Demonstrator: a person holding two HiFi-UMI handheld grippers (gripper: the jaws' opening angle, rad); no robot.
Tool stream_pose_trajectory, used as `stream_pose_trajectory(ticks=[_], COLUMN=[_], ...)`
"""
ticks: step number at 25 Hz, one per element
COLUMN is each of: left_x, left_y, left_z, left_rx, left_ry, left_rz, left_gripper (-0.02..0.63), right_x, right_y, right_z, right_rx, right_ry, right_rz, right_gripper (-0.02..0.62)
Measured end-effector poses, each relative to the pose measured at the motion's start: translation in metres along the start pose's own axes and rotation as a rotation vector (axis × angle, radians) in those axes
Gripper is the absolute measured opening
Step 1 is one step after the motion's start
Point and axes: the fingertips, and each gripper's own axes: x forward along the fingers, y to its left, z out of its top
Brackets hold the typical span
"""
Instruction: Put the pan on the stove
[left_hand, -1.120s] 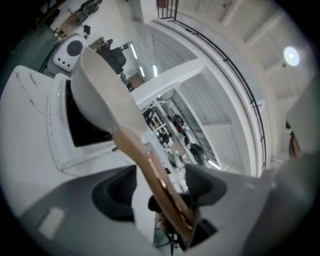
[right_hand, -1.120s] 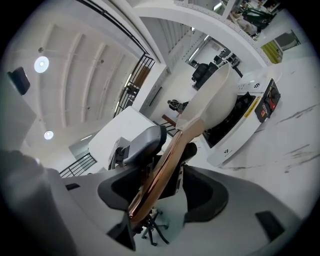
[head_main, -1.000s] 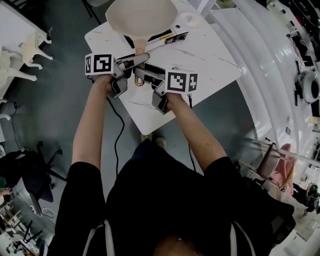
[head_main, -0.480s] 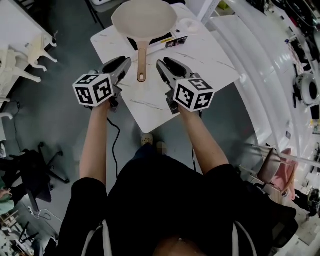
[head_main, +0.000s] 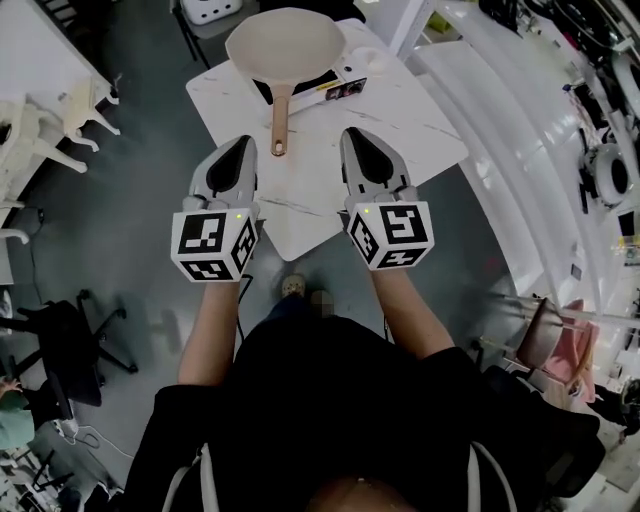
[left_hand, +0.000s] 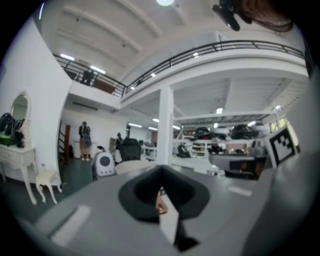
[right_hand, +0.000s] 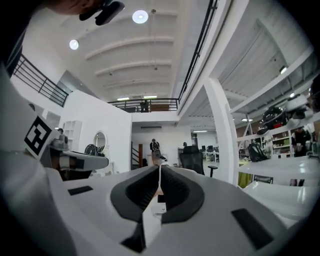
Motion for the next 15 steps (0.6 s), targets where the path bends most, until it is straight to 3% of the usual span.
stream_pose_trajectory(ticks=[6, 15], left_x=[-0.031, -0.054], left_y=[-0.03, -0.05], left_z=[0.0, 0.002], left_rx=[0.02, 0.075], left_ry=[-0.021, -0.048], left_rz=[0.02, 0.027], left_gripper=[0.008, 0.008], right_x=[-0.04, -0.072], right_y=[0.008, 0.017], right_z=[-0.004, -0.004], right_rx=[-0.062, -0.07], right_ry=[0.006, -0.003], right_rz=[-0.048, -0.063], right_gripper=[0.026, 0.025])
